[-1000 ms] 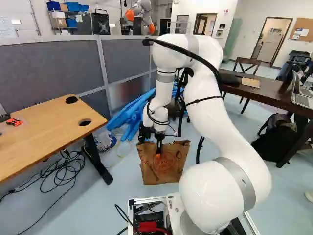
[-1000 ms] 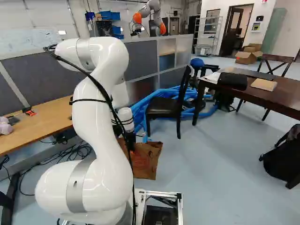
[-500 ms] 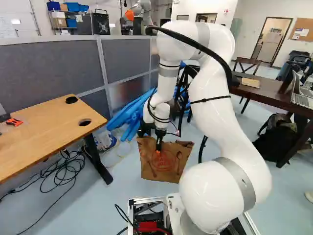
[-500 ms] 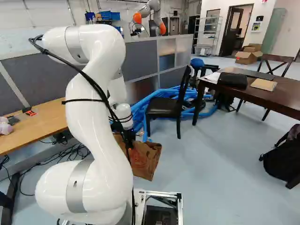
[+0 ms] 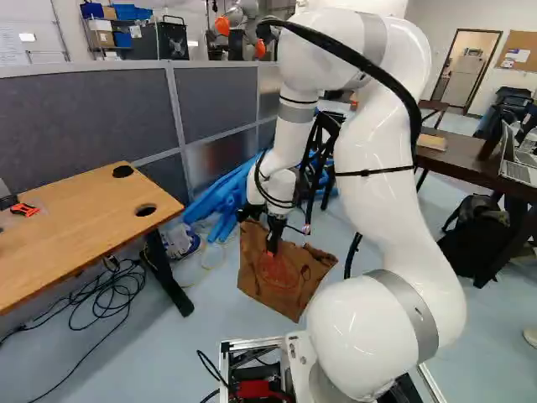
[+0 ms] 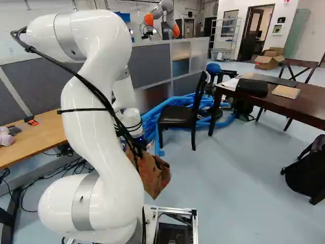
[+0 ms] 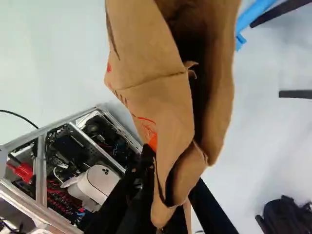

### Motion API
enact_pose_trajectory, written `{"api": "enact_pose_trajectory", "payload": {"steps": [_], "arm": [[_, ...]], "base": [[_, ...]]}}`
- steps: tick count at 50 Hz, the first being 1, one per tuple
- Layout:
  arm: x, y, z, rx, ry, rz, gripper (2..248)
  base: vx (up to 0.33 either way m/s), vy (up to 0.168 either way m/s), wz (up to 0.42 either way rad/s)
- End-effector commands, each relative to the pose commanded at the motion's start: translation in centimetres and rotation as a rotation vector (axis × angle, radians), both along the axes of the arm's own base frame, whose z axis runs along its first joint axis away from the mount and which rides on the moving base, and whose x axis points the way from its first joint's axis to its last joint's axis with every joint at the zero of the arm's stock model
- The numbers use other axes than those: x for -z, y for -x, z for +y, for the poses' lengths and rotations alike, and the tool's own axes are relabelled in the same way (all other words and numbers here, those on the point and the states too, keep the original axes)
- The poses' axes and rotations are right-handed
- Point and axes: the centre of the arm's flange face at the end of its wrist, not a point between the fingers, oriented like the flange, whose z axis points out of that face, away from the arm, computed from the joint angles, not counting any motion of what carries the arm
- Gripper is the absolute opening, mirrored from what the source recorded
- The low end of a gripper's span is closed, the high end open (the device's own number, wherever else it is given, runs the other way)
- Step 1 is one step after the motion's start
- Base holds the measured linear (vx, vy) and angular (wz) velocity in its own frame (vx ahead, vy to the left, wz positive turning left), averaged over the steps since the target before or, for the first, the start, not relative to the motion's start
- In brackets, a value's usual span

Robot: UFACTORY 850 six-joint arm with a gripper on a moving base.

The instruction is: Pick up the bag on the ground and place it on the table

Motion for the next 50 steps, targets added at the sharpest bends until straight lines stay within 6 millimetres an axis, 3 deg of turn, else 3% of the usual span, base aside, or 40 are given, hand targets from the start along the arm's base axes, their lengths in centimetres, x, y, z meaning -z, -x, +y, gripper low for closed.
{"api": "enact_pose_trajectory", "payload": {"steps": [50], "arm": [[-7.3, 1.7, -1.5, 0.554, -0.056, -0.030, 26]], "base": [[0.000, 0.000, 0.000]]}}
